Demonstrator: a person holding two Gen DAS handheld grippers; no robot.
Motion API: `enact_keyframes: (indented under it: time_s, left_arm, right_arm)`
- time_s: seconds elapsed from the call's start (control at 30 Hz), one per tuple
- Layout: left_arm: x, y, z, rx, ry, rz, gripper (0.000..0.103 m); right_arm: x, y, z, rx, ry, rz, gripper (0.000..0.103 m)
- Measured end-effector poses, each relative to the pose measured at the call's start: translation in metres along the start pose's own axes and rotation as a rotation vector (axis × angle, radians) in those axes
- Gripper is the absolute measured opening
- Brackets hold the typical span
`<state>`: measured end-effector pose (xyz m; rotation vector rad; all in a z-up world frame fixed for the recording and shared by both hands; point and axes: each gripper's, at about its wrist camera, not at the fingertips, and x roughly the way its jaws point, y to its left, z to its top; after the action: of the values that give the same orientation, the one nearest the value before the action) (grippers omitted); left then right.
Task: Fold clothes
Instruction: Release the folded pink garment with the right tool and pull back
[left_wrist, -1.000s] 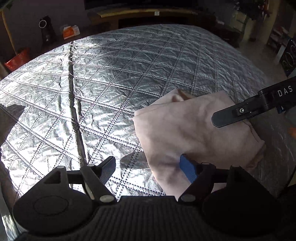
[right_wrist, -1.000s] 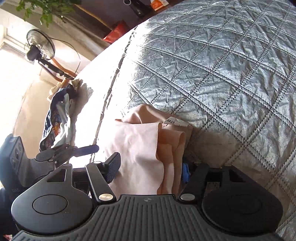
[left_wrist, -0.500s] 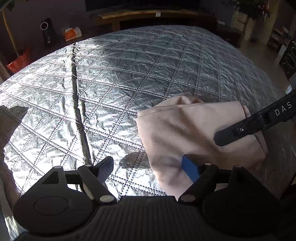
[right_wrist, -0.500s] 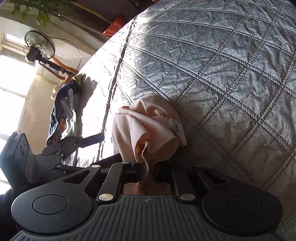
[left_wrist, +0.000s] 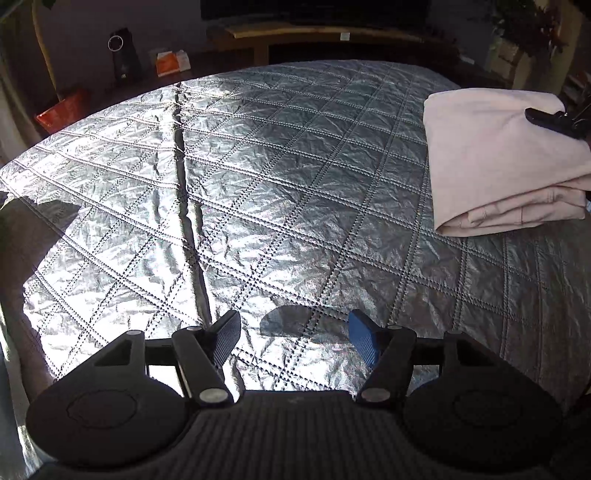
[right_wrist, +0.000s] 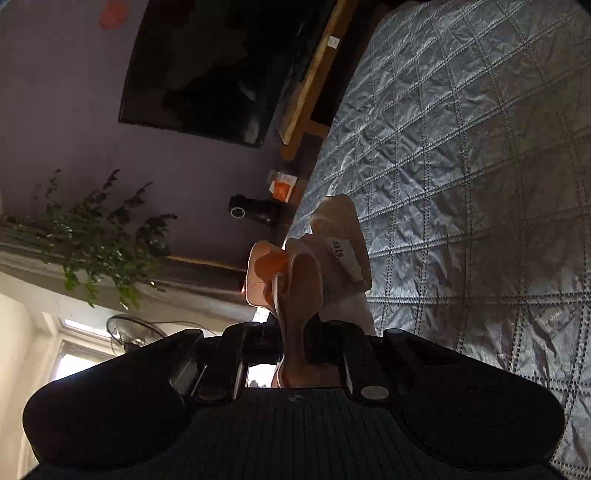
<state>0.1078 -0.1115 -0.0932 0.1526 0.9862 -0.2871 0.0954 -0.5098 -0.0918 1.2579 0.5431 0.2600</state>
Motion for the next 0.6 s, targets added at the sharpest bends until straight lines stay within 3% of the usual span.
enact_keyframes:
  time_s: [0.13, 0.23, 0.33, 0.4, 0.47, 0.57, 0.6]
  left_arm:
    - [-0.002, 0.004, 0.001, -0.021, -0.008, 0.000, 0.061]
    - [-0.002, 0.005, -0.001, -0.024, -0.006, 0.006, 0.061]
    - [-0.004, 0.007, 0.000, -0.036, -0.015, 0.016, 0.061]
    - [-0.005, 0.009, 0.001, -0.048, -0.020, 0.023, 0.061]
    - [-0.005, 0.011, 0.002, -0.059, -0.023, 0.029, 0.062]
    - [-0.006, 0.010, 0.003, -0.063, -0.026, 0.026, 0.063]
    - [-0.007, 0.010, 0.003, -0.063, -0.029, 0.023, 0.063]
  right_arm:
    - [-0.012, -0.028, 0.045, 0.111, -0.282, -0.028, 0.014]
    - [-0.006, -0.073, 0.054, 0.244, -0.387, -0.178, 0.015]
    - [0.003, -0.083, 0.049, 0.075, -0.400, -0.464, 0.025]
    - [0.005, -0.065, 0.039, -0.092, -0.429, -0.579, 0.038]
    - [0.006, -0.045, 0.028, -0.228, -0.461, -0.683, 0.047]
    - [0.004, -0.013, 0.018, -0.457, -0.528, -0.754, 0.061]
    - [0.010, -0.001, 0.015, -0.561, -0.515, -0.777, 0.061]
